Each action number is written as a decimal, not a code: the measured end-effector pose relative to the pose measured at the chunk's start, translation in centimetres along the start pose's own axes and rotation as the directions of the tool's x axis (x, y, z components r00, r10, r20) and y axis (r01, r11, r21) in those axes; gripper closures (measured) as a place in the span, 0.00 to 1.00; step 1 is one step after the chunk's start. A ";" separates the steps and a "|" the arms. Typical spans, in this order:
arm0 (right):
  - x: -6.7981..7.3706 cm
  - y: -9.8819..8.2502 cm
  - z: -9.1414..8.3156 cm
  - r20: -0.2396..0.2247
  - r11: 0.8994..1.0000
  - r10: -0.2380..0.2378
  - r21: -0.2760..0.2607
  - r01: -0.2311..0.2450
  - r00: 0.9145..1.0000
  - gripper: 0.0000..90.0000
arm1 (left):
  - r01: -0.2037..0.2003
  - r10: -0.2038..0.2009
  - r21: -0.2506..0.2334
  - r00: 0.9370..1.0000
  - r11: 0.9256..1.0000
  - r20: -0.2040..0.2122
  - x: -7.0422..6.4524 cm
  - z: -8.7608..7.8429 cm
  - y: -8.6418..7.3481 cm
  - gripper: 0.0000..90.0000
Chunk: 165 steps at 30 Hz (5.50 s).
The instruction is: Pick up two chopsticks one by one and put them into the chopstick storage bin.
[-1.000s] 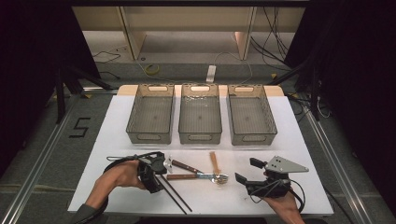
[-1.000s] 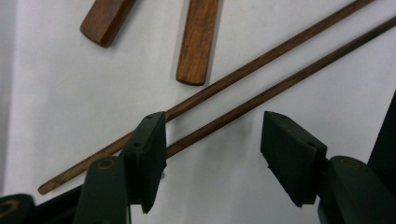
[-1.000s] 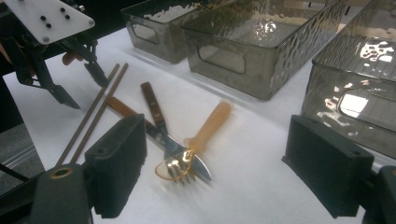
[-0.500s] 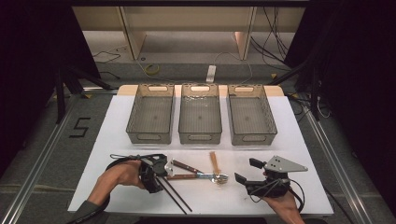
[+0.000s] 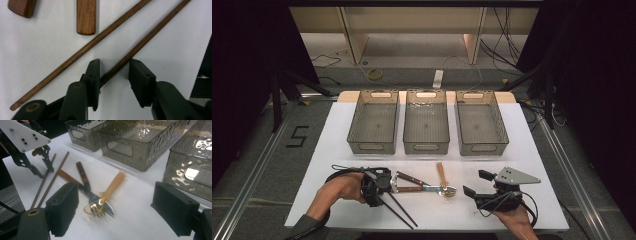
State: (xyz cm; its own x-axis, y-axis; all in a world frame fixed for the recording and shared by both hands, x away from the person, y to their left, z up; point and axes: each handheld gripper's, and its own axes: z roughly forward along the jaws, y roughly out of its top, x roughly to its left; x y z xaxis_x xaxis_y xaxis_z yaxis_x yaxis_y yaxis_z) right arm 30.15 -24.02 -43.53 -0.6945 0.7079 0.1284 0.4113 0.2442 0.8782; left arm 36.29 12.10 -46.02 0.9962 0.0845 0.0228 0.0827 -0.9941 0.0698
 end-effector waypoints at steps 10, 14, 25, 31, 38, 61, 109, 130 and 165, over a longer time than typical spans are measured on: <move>0.0 0.0 0.0 0.002 1.000 0.001 0.011 -0.001 1.000 0.24 | -0.020 0.020 0.012 1.000 1.000 0.000 -0.6 0.0 0.0 0.78; 0.0 0.0 0.0 0.000 1.000 0.000 0.015 0.000 1.000 0.24 | -0.054 0.054 0.027 0.999 0.998 0.005 -0.9 -0.1 0.0 0.83; 0.1 0.1 0.1 -0.001 1.000 -0.007 0.019 0.007 1.000 0.25 | -0.114 0.114 0.016 0.993 0.993 0.036 -1.6 0.0 -0.2 0.91; 0.1 0.1 0.1 -0.006 1.000 -0.008 0.020 0.008 1.000 0.24 | -0.150 0.148 0.020 0.987 0.989 0.056 -1.6 -0.1 -0.3 0.93; 0.1 0.1 0.2 -0.011 1.000 -0.010 0.025 0.010 1.000 0.25 | -0.143 0.140 0.029 0.986 0.989 0.088 -1.6 -0.3 -0.3 0.94; 0.1 0.0 0.2 -0.012 1.000 -0.005 0.030 0.005 1.000 0.25 | 0.235 -0.250 -0.200 0.967 0.951 -0.048 0.2 -4.7 -0.3 0.94; -0.1 0.0 0.1 -0.017 1.000 0.003 0.021 -0.003 1.000 0.25 | 0.556 -0.728 -0.598 0.682 0.577 -0.069 12.0 -12.7 -4.8 0.94; -0.1 0.0 0.2 -0.031 1.000 0.002 0.020 -0.001 1.000 0.24 | 0.601 -0.820 -0.647 0.569 0.470 -0.067 16.5 -12.8 -6.9 0.94; 0.0 -0.1 0.3 -0.042 1.000 -0.005 0.026 0.006 0.999 0.24 | 0.636 -0.849 -0.636 0.526 0.437 -0.058 17.3 -7.8 -6.9 0.93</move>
State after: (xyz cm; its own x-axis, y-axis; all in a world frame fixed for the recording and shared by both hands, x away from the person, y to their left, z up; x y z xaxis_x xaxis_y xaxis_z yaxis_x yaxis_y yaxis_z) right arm 30.26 -23.80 -43.74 -0.7206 0.6783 0.1434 0.4222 0.2653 0.8668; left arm 52.76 20.94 -38.35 0.4520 0.8920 0.0102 0.6513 -0.3378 0.6794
